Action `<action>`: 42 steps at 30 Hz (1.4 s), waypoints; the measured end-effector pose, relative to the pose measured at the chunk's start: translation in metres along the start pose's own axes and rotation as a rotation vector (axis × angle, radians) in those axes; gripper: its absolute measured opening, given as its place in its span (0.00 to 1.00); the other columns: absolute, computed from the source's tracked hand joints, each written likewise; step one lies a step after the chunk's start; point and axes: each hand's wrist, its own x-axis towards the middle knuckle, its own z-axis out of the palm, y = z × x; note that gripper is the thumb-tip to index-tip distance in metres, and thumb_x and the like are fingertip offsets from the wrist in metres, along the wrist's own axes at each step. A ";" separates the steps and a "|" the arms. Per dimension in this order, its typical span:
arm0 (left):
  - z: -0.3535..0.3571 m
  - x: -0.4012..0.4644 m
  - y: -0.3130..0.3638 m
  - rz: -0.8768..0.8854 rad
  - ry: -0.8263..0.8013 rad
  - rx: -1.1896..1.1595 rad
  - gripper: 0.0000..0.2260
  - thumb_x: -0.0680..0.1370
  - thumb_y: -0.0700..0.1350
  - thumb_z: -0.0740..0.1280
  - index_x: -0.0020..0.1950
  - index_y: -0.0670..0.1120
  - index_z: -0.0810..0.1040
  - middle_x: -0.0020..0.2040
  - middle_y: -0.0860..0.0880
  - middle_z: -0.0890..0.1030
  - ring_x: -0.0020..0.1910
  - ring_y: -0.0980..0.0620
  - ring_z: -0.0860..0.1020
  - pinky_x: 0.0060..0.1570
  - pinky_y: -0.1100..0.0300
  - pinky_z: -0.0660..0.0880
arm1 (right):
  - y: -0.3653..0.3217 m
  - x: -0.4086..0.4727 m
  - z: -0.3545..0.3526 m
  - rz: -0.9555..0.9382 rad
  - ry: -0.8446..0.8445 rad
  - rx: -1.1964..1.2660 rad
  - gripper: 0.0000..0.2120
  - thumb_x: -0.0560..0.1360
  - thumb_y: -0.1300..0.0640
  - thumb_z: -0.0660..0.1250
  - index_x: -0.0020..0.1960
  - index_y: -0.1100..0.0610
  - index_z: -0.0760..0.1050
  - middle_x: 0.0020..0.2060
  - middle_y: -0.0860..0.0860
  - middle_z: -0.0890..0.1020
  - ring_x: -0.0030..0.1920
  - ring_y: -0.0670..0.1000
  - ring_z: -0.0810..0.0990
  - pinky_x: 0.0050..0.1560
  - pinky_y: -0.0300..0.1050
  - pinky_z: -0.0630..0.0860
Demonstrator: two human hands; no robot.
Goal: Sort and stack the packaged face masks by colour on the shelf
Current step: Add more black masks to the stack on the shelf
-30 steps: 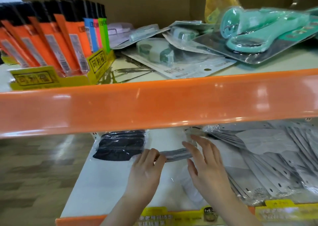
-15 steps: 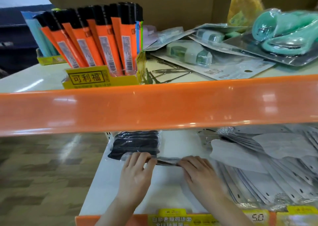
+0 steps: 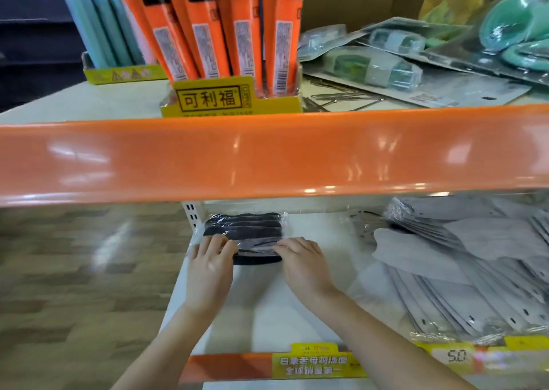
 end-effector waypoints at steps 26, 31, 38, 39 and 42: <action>0.024 -0.029 -0.002 -0.102 -0.518 -0.012 0.19 0.57 0.42 0.81 0.46 0.49 0.83 0.49 0.50 0.83 0.47 0.46 0.82 0.37 0.55 0.77 | -0.031 -0.012 0.042 0.112 -0.013 -0.161 0.11 0.65 0.50 0.70 0.44 0.54 0.84 0.46 0.48 0.84 0.47 0.48 0.83 0.47 0.40 0.78; 0.027 -0.032 0.004 -0.122 -0.541 0.019 0.21 0.57 0.44 0.82 0.49 0.46 0.84 0.50 0.44 0.83 0.49 0.43 0.82 0.40 0.52 0.79 | -0.032 -0.011 0.041 0.162 -0.119 -0.154 0.21 0.70 0.49 0.54 0.47 0.54 0.84 0.49 0.49 0.84 0.50 0.48 0.83 0.48 0.42 0.79; 0.022 -0.026 0.029 -0.200 -0.545 0.018 0.15 0.71 0.45 0.72 0.57 0.46 0.79 0.60 0.44 0.79 0.62 0.41 0.76 0.58 0.47 0.73 | -0.025 -0.014 0.032 0.127 -0.083 -0.054 0.19 0.60 0.50 0.79 0.50 0.53 0.83 0.51 0.49 0.84 0.51 0.49 0.83 0.50 0.44 0.79; 0.022 -0.025 0.034 -0.177 -0.520 0.003 0.13 0.68 0.43 0.73 0.52 0.44 0.81 0.54 0.43 0.82 0.56 0.41 0.79 0.53 0.47 0.76 | -0.024 -0.015 0.027 0.117 -0.059 -0.039 0.20 0.60 0.50 0.79 0.50 0.52 0.83 0.52 0.48 0.83 0.51 0.48 0.83 0.50 0.42 0.79; 0.016 -0.022 0.056 -0.113 -0.456 -0.090 0.13 0.70 0.46 0.60 0.44 0.45 0.83 0.45 0.47 0.84 0.47 0.45 0.83 0.45 0.53 0.78 | -0.016 -0.022 0.010 0.087 0.007 -0.028 0.14 0.67 0.52 0.67 0.51 0.51 0.82 0.52 0.46 0.82 0.51 0.47 0.82 0.51 0.40 0.78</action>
